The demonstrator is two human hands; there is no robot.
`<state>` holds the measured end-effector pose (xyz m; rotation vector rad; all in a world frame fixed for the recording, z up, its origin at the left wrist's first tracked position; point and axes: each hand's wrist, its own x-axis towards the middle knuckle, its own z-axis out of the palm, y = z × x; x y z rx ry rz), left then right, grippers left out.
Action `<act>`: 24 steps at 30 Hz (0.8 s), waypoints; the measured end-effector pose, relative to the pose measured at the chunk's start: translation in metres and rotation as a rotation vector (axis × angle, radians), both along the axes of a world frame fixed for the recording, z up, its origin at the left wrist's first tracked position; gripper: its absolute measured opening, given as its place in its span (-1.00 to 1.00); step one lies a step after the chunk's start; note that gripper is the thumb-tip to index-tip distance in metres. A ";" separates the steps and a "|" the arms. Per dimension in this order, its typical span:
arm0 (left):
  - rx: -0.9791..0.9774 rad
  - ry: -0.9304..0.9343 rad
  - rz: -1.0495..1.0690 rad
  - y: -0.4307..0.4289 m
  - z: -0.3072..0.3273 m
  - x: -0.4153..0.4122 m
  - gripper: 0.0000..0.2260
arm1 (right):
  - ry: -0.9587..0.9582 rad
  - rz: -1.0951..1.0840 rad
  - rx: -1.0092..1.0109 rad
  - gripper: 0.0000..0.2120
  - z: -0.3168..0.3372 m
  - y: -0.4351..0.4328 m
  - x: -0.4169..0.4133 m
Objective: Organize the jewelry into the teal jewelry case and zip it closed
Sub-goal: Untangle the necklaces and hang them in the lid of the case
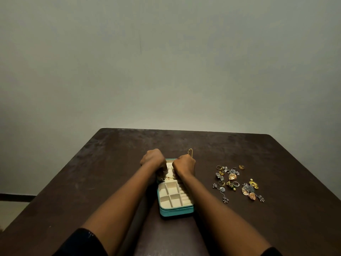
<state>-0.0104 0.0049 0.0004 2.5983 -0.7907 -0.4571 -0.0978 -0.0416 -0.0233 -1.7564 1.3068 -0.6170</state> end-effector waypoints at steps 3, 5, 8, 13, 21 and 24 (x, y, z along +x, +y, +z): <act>-0.014 0.032 0.012 0.002 0.000 0.003 -0.74 | -0.013 0.026 0.002 -0.77 -0.001 0.001 0.001; -0.055 0.003 0.065 0.005 0.001 0.006 -0.76 | -0.011 0.040 0.008 -0.76 -0.001 0.000 0.001; -0.122 -0.077 0.151 0.011 -0.006 0.011 -0.85 | -0.017 0.056 0.038 -0.73 -0.002 0.000 0.001; -0.139 0.127 0.162 0.014 -0.021 0.010 -0.75 | -0.055 0.066 0.097 -0.74 0.004 0.000 0.000; -0.212 0.374 0.095 0.020 -0.021 0.014 -0.83 | -0.086 0.111 0.117 -0.88 0.011 0.004 -0.006; -0.280 0.457 0.072 0.024 -0.020 0.013 -0.85 | -0.093 0.089 0.124 -0.87 0.010 0.006 -0.007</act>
